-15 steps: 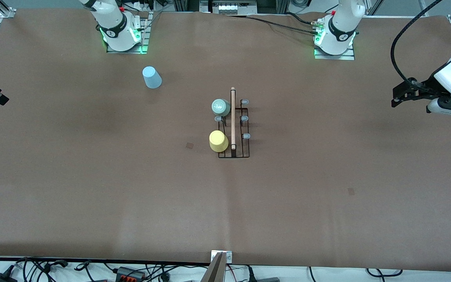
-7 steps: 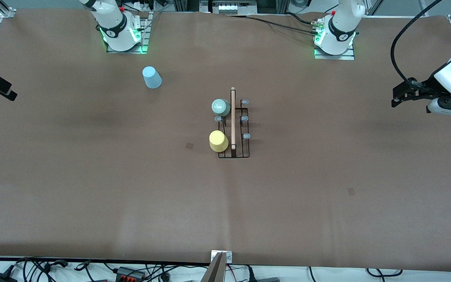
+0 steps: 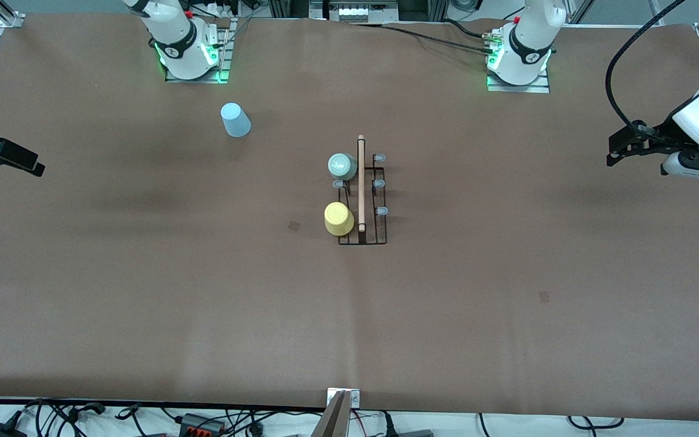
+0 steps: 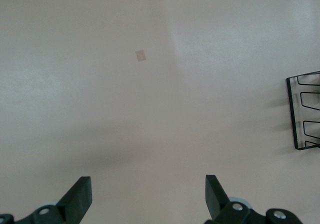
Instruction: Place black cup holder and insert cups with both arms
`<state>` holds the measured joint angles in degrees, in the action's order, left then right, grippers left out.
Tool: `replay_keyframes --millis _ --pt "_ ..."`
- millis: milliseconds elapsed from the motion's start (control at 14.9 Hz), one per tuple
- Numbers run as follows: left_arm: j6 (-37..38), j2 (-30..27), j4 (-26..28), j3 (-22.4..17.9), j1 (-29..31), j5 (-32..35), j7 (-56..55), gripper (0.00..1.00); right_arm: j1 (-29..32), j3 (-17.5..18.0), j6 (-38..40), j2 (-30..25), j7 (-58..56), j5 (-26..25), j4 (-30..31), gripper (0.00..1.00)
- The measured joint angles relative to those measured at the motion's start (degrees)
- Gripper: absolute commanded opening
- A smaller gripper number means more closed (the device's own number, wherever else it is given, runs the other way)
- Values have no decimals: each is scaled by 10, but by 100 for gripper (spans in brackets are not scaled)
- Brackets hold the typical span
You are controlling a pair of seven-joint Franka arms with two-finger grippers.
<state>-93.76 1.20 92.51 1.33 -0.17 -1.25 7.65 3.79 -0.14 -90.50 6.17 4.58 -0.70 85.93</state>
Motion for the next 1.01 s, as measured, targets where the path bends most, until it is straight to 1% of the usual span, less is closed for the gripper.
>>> replay_keyframes --millis 670,872,1006 --pt "0 0 0 0 0 0 0 100 -14 0 6 -2 -16 -3 -8 100" --pt "0 0 0 0 0 0 0 100 -6 2 8 -5 -16 -3 -9 100" --pt "0 0 0 0 0 0 0 100 5 11 19 -10 -16 -3 -9 100"
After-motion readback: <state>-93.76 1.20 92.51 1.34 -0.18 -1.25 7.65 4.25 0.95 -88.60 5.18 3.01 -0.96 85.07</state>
